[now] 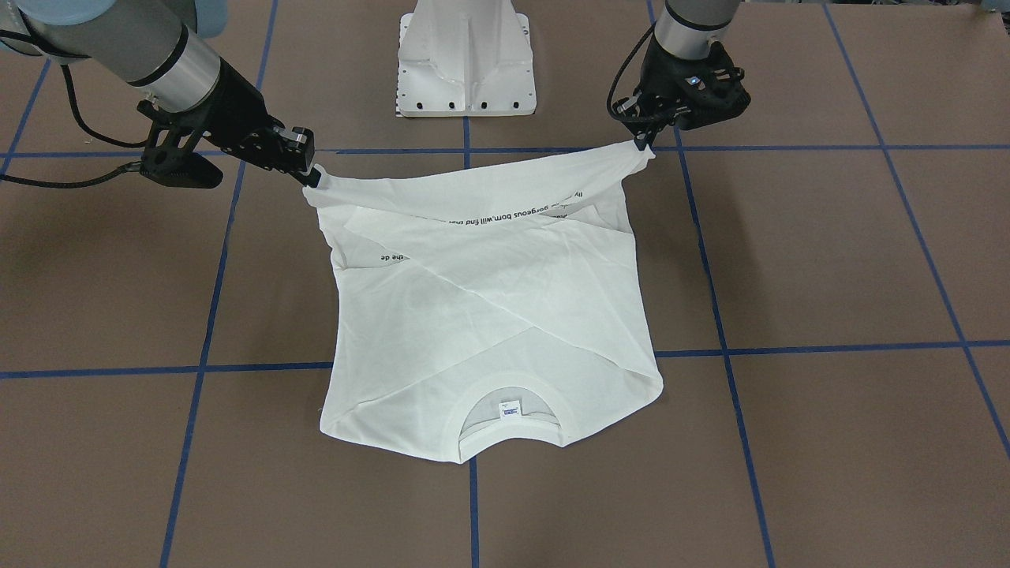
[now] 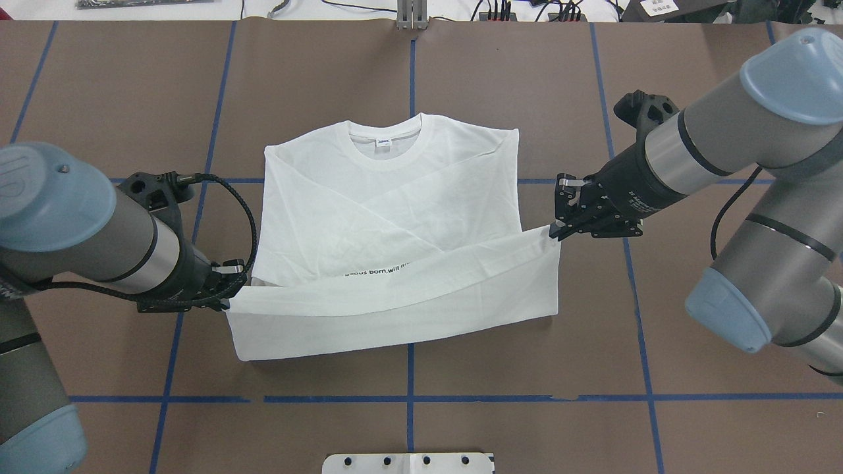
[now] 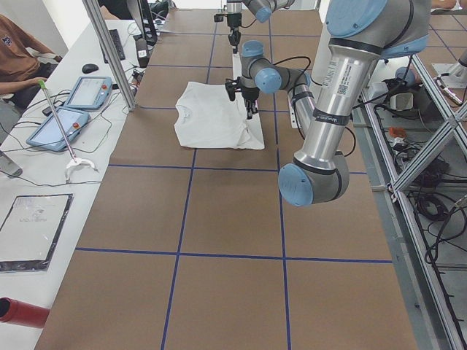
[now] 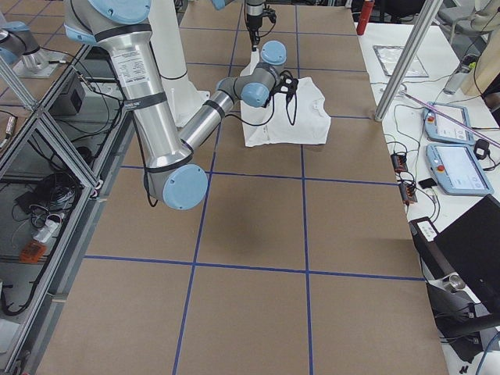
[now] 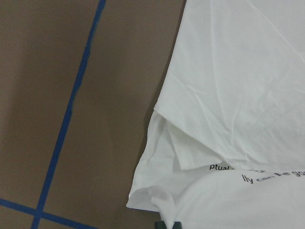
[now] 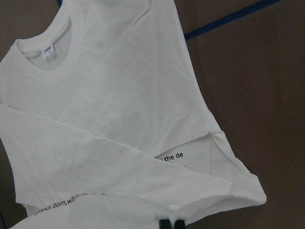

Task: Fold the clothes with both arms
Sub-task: 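Lift the hem with both grippers and carry it toward the collar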

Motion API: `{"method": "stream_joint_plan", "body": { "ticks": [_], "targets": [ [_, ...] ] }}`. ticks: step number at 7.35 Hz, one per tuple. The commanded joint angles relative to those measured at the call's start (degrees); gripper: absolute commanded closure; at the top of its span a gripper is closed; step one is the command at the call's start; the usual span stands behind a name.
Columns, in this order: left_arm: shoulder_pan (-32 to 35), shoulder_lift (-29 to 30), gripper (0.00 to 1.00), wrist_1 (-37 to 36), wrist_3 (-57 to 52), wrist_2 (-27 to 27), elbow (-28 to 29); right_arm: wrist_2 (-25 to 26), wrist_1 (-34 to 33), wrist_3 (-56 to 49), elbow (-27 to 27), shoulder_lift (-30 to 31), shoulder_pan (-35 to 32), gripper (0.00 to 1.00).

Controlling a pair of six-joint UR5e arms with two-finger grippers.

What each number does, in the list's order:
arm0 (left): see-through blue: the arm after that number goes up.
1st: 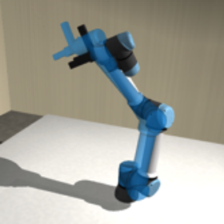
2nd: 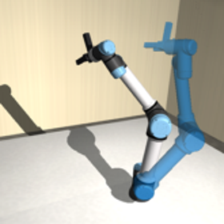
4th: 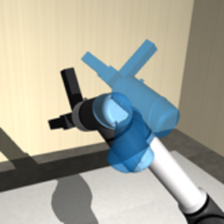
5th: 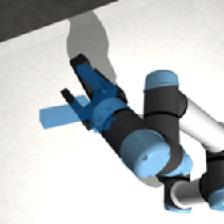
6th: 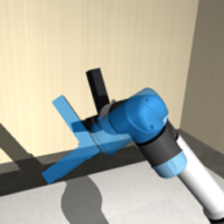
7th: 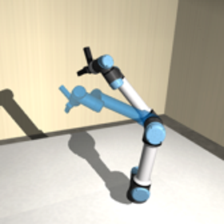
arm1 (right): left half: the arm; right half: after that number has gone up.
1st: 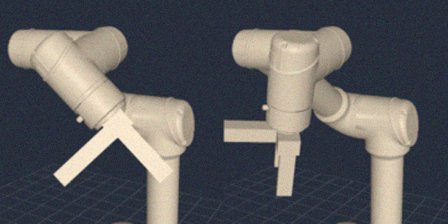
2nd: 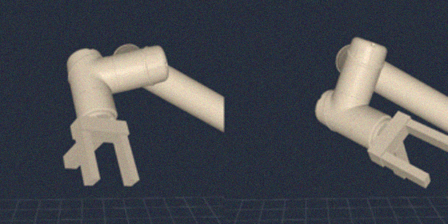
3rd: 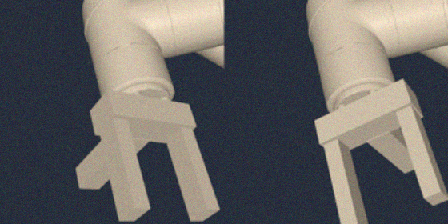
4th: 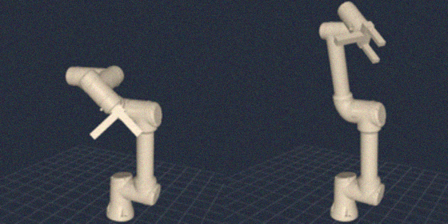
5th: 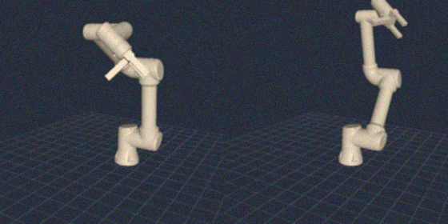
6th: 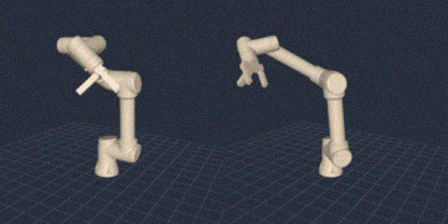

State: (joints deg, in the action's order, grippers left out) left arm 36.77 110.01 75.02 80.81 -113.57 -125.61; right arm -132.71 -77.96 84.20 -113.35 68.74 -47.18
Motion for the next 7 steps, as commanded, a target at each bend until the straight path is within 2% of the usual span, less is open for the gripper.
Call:
{"method": "stream_joint_plan", "body": {
  "ticks": [1,3,5,7],
  "targets": [
    [6.0,3.9,1.00,0.5,-4.1,-0.1,7.1,0.3,0.2,-5.0,5.0,-3.1,-1.8,1.00],
    [7.0,7.2,1.00,2.7,-4.1,-0.1,11.8,0.3,0.2,-5.9,9.9,-6.8,-3.6,1.00],
    [8.0,8.1,1.00,4.2,-4.2,0.0,14.4,0.4,0.2,-8.9,14.7,-9.0,-4.2,1.00],
    [9.0,9.6,1.00,10.3,-4.2,0.0,21.2,0.5,0.3,-9.2,20.9,-13.0,-4.7,1.00]
  ]
}}
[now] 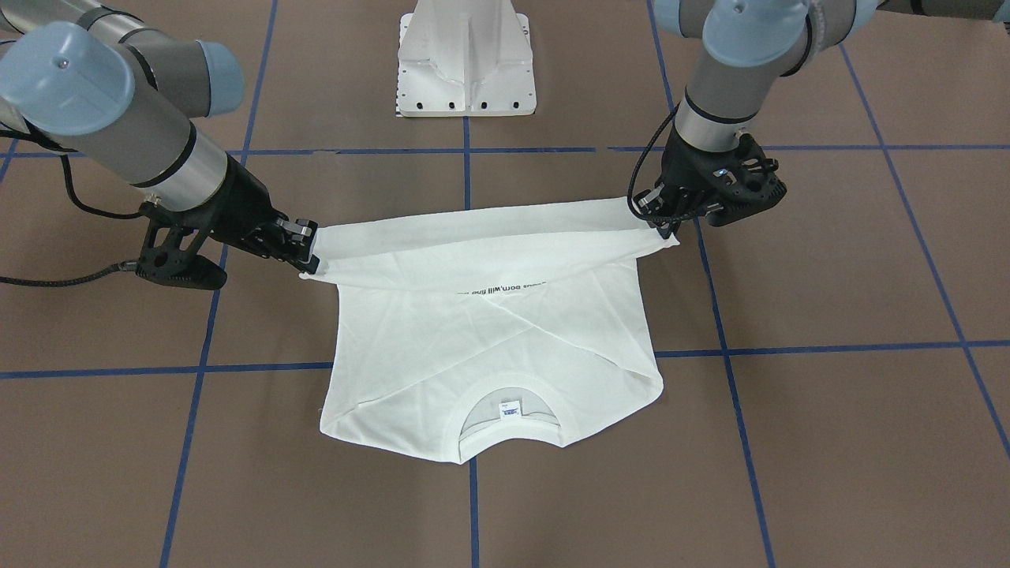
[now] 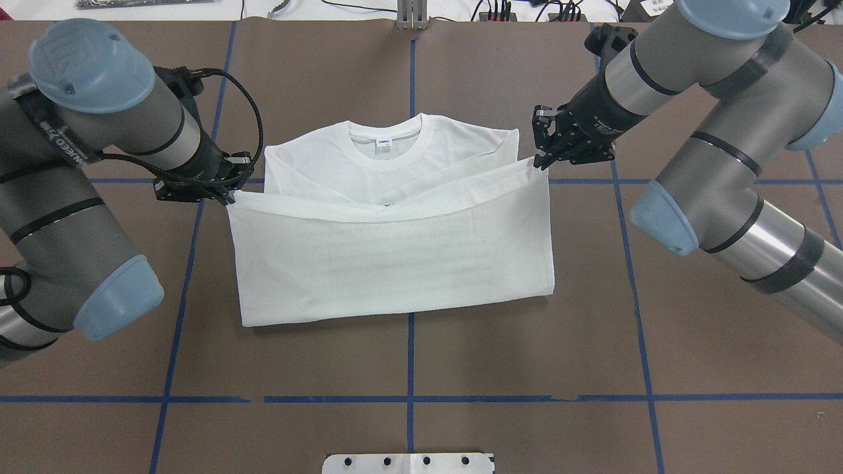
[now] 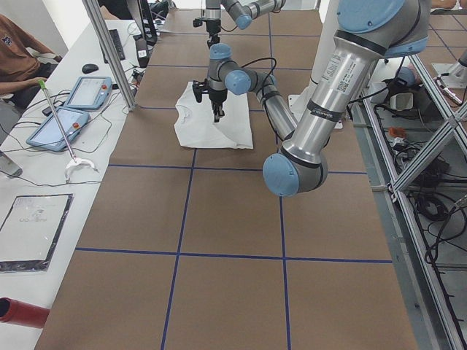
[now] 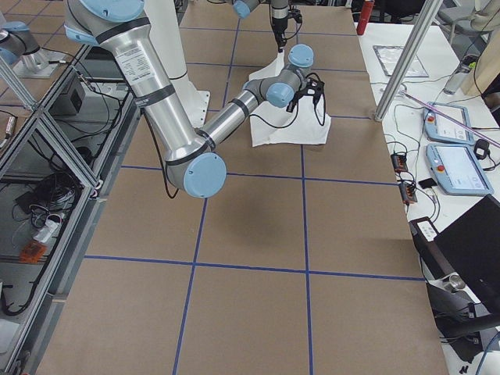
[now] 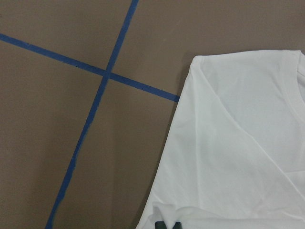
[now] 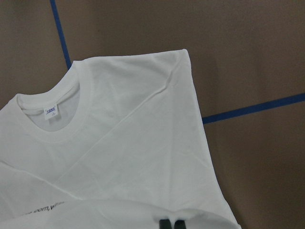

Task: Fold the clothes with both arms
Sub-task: 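Lay the hem down at the collar and hold with both grippers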

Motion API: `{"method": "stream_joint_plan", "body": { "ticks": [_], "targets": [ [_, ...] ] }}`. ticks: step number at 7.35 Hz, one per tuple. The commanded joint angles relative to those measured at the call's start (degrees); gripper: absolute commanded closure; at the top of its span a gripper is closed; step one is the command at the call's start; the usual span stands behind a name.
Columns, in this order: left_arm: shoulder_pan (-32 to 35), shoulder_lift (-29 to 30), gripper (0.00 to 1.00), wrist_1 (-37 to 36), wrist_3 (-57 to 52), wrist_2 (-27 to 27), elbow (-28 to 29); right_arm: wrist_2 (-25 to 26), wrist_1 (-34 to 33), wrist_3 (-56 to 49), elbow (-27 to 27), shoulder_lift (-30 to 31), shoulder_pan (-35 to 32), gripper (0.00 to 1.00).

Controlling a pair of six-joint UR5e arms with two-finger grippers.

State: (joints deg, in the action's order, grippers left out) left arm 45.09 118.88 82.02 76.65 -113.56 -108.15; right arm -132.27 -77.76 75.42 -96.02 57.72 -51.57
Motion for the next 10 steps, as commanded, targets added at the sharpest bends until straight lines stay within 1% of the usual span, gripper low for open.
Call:
{"method": "stream_joint_plan", "body": {
  "ticks": [1,2,3,4,5,6,7,10],
  "targets": [
    [1.8,1.5,1.00,5.7,0.0,0.0,6.5,0.6,0.0,-1.3,6.4,-4.0,-0.7,1.00],
    [2.0,3.4,1.00,6.0,0.1,0.0,8.8,0.8,0.0,-1.3,9.2,-5.8,-0.7,1.00],
    [2.7,4.2,1.00,6.3,0.1,0.0,10.7,0.8,-0.1,-1.4,9.9,-6.1,-1.1,1.00],
    [2.9,4.7,1.00,8.2,0.1,0.1,12.4,1.0,0.0,-3.2,12.1,-6.8,-1.3,1.00],
    [2.9,5.8,1.00,9.7,0.2,0.0,15.4,1.0,0.0,-3.7,14.3,-7.9,-1.7,1.00],
    [3.0,6.4,1.00,10.6,0.2,0.0,16.6,1.0,0.0,-4.6,16.5,-9.1,-2.4,1.00],
    [3.0,6.4,1.00,10.9,0.1,0.1,18.0,0.9,0.0,-5.4,17.7,-9.2,-2.6,1.00],
    [3.9,6.4,1.00,12.0,0.1,0.2,19.8,0.9,-0.2,-7.3,18.0,-9.2,-3.0,1.00]
  ]
}}
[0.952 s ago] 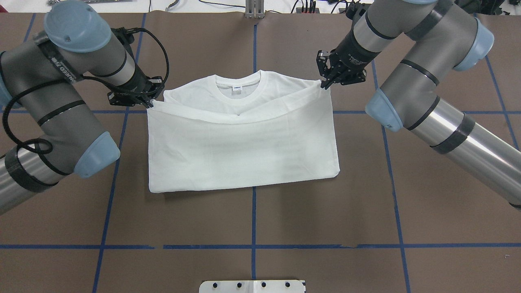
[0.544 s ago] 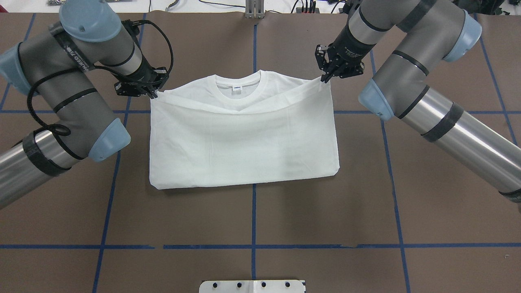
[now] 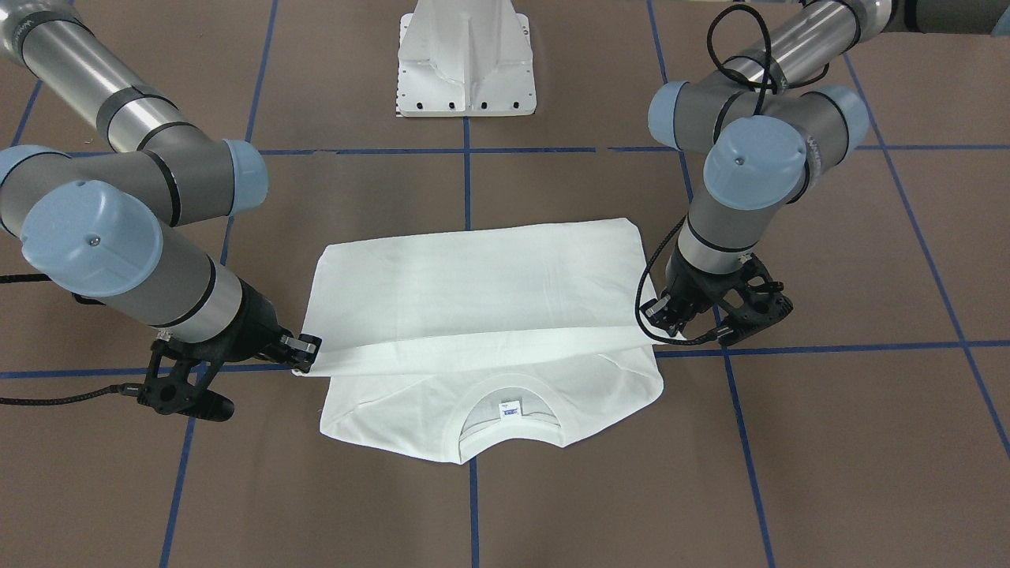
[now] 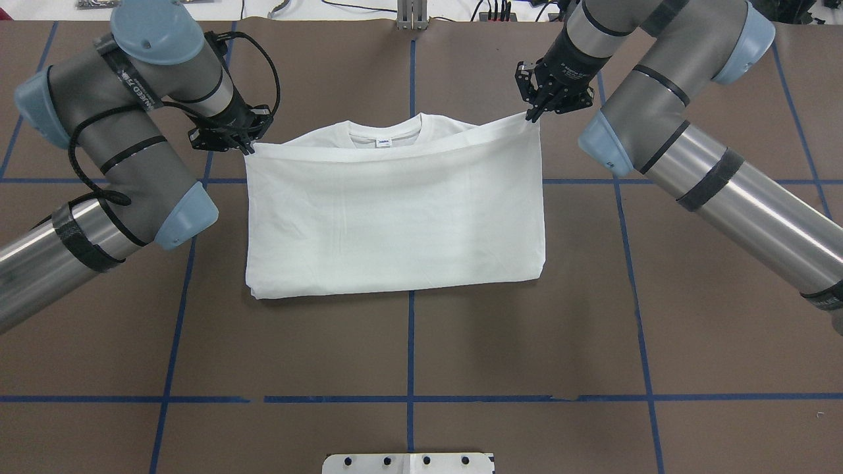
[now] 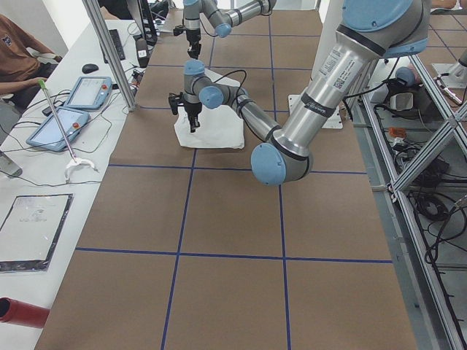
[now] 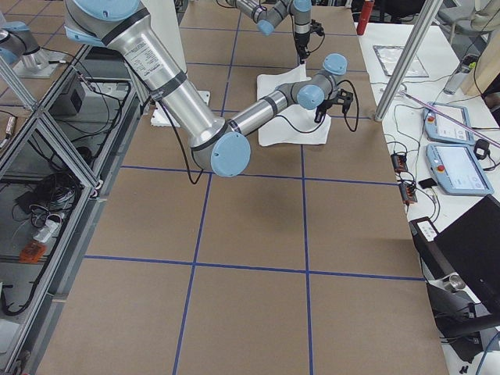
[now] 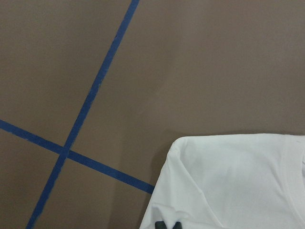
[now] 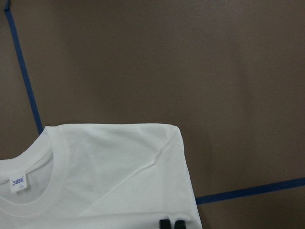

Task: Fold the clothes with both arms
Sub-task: 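Lay the hem down at the collar and hold with both grippers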

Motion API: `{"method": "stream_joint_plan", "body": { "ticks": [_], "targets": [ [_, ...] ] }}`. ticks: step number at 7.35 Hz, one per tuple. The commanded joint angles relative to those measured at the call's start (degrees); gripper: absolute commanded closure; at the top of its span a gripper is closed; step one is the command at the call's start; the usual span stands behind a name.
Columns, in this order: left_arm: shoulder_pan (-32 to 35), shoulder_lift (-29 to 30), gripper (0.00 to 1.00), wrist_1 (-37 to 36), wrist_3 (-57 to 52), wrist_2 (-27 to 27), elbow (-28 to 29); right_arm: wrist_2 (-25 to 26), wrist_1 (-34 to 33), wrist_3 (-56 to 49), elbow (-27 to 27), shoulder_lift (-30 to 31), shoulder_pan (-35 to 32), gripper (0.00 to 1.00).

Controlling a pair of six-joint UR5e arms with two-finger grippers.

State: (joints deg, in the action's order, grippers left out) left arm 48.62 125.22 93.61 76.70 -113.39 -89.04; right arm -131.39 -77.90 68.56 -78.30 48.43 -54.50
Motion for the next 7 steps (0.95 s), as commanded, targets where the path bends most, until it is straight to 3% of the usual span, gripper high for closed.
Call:
{"method": "stream_joint_plan", "body": {
  "ticks": [1,5,7],
  "targets": [
    [0.3,0.0,1.00,0.3,0.0,0.0,0.6,0.0,-0.1,-0.4,0.3,0.0,-0.1,1.00],
    [0.9,0.1,1.00,0.6,0.1,0.1,1.1,0.1,0.0,-1.1,5.5,-3.5,-0.1,1.00],
    [1.1,3.4,1.00,0.6,0.7,0.2,5.2,0.3,0.1,-1.8,6.5,-3.6,-0.1,1.00]
  ]
}}
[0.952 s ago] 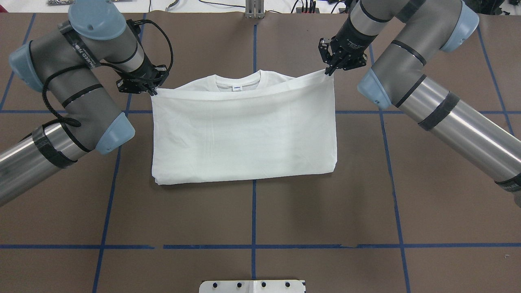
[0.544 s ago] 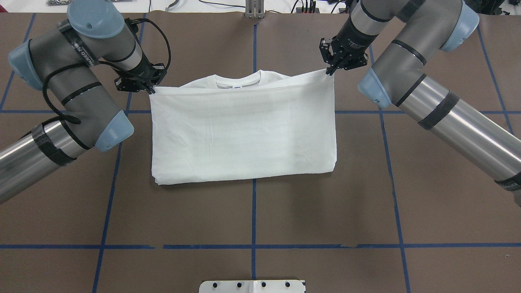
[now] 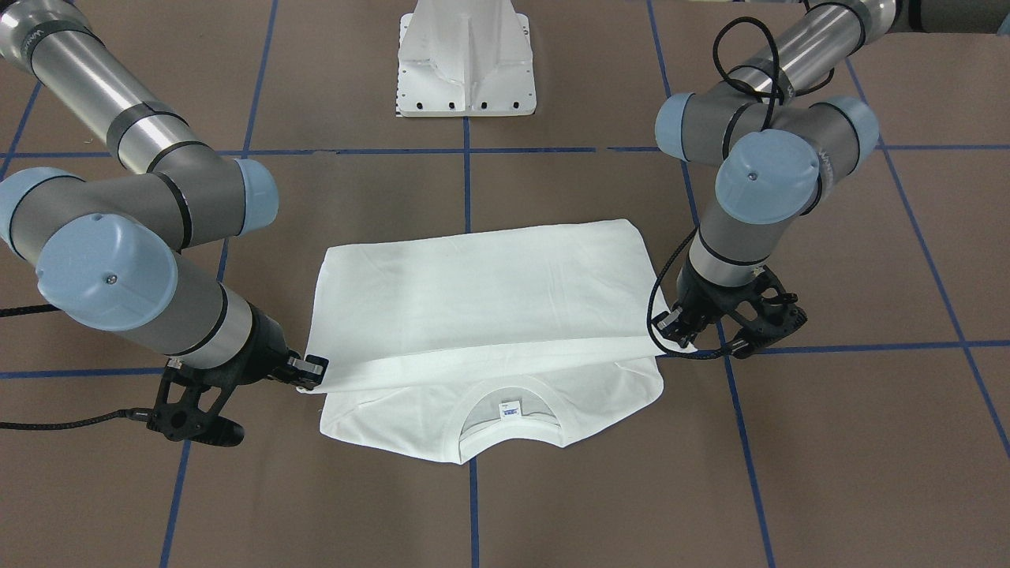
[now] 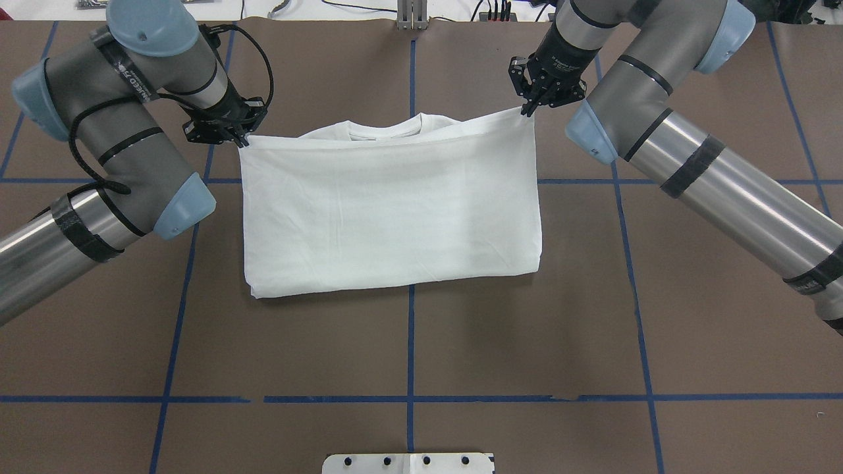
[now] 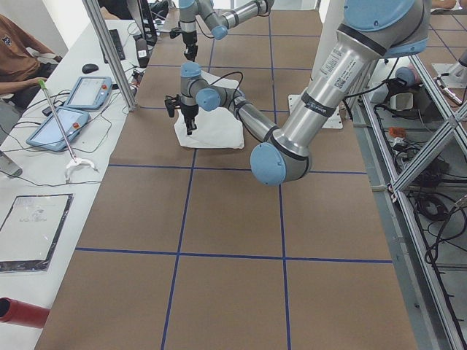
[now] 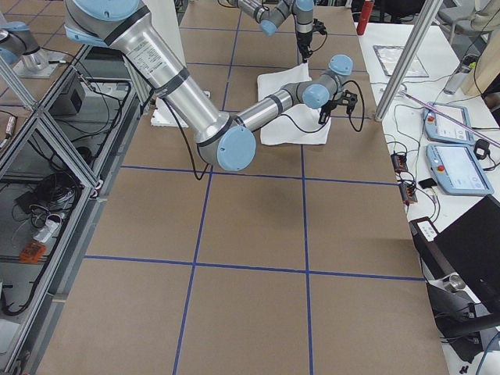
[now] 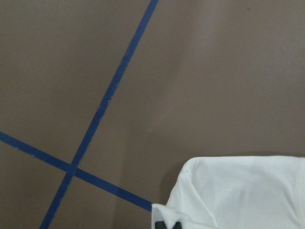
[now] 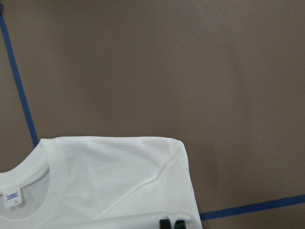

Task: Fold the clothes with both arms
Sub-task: 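Lay the hem down at the collar and hold with both grippers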

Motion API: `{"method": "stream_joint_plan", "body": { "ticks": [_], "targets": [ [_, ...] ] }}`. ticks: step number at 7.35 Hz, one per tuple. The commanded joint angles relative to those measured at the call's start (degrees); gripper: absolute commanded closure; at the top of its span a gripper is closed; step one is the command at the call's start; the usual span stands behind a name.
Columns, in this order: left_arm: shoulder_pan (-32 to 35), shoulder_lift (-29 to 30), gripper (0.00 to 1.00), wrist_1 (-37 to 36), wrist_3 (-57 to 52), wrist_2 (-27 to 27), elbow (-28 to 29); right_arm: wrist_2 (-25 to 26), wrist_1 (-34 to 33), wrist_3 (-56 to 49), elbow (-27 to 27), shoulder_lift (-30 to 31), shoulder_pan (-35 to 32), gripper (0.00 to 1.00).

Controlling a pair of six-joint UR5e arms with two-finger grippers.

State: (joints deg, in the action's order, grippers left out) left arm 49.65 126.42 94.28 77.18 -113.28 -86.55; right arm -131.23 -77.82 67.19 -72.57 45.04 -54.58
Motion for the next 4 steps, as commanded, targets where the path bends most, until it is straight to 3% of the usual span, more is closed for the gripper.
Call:
{"method": "stream_joint_plan", "body": {
  "ticks": [1,4],
  "targets": [
    [0.1,2.3,1.00,0.1,0.3,0.1,3.1,0.5,0.3,-0.4,1.3,-0.3,0.0,1.00],
    [0.0,2.0,1.00,0.6,0.2,0.2,3.2,1.3,2.4,-0.5,4.8,-1.2,0.0,1.00]
  ]
}}
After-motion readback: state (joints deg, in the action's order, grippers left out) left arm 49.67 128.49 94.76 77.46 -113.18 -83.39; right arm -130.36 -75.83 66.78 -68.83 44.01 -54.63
